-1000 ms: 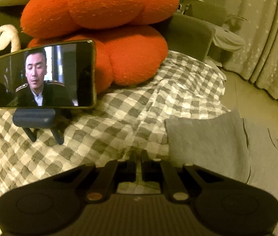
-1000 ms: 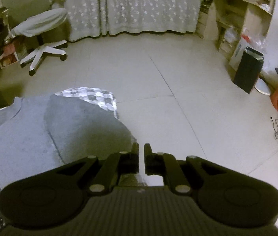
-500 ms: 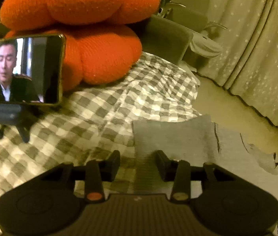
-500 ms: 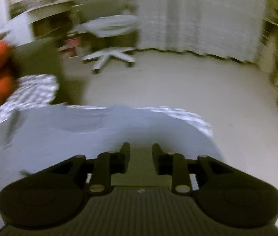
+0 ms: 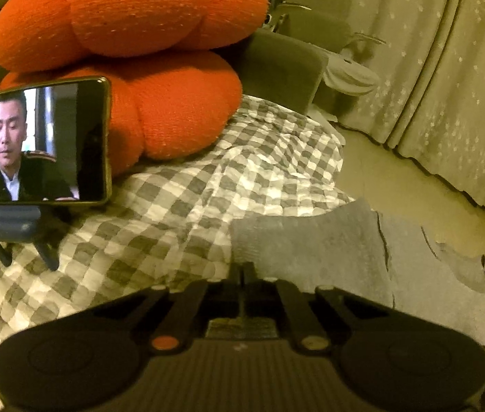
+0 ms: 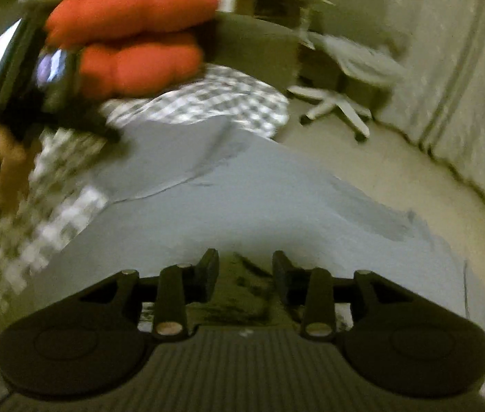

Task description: Fold clothes

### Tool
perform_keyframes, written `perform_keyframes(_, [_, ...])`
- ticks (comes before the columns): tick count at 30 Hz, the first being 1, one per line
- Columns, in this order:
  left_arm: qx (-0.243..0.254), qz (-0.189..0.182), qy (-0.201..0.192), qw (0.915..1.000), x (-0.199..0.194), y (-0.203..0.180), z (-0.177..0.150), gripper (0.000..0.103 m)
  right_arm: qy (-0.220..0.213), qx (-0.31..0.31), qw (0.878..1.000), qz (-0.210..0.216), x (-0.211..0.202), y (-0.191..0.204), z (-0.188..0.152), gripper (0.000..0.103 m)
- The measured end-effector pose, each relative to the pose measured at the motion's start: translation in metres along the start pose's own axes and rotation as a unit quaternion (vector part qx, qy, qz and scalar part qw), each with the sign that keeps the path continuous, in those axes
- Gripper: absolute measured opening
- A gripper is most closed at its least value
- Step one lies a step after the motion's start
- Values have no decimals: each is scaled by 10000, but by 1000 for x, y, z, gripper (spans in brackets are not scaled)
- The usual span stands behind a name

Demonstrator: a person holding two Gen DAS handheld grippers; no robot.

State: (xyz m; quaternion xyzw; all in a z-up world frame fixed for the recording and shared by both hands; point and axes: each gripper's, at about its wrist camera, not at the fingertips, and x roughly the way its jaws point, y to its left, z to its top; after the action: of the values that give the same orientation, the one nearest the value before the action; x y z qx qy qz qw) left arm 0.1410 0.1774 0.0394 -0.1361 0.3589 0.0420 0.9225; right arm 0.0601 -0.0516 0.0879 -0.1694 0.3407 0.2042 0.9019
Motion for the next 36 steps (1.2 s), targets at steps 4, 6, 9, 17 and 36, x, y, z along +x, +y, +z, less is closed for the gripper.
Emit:
perform_keyframes(4, [-48, 36, 31, 10000, -2, 4, 1, 1, -269, -417, 9985, 214, 6, 35, 3, 46])
perform_keyframes(6, [-67, 26, 54, 10000, -2, 5, 0, 1, -412, -530, 9972, 340, 11, 49, 8, 46])
perform_keyframes(9, [-143, -79, 78, 9998, -2, 8, 0, 1, -565, -712, 9950, 424, 19, 68, 15, 46])
perform_keyframes(17, [-414, -337, 342, 9980, 4, 20, -2, 4, -706, -915, 9922, 462, 42, 101, 25, 55])
perform_keyframes(36, [-847, -786, 479, 9921, 2, 39, 4, 45, -985, -152, 9947, 236, 51, 94, 39, 3])
